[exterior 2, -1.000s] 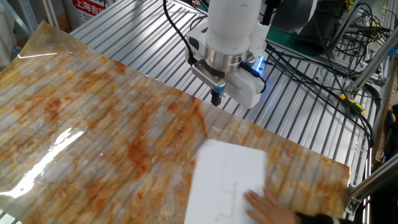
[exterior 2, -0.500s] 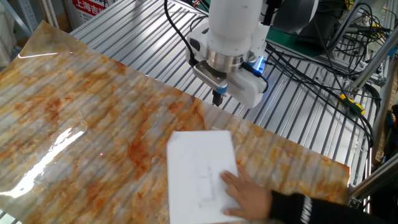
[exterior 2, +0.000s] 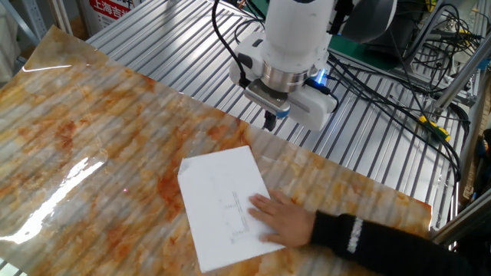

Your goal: Flip over and spread out the paper that is laid flat on the table

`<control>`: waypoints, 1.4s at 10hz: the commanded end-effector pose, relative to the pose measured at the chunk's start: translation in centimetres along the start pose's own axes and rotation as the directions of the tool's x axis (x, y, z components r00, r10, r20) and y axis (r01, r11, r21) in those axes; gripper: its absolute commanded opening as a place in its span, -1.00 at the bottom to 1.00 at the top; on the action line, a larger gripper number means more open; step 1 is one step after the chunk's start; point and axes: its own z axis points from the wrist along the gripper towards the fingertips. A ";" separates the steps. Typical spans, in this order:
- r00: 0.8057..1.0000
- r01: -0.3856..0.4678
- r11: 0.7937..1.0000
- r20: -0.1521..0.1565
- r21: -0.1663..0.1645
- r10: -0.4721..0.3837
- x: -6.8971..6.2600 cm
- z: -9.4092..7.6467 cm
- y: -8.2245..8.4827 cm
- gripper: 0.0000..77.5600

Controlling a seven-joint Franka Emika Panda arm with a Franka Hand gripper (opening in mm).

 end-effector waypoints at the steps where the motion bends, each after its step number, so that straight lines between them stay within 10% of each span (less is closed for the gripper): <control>1: 0.996 0.083 0.997 0.016 0.003 -0.083 -0.6 0.9 -1.9 -1.00; 14: 0.985 0.169 0.986 0.022 -0.003 -0.169 -1.4 3.4 -8.0 -1.00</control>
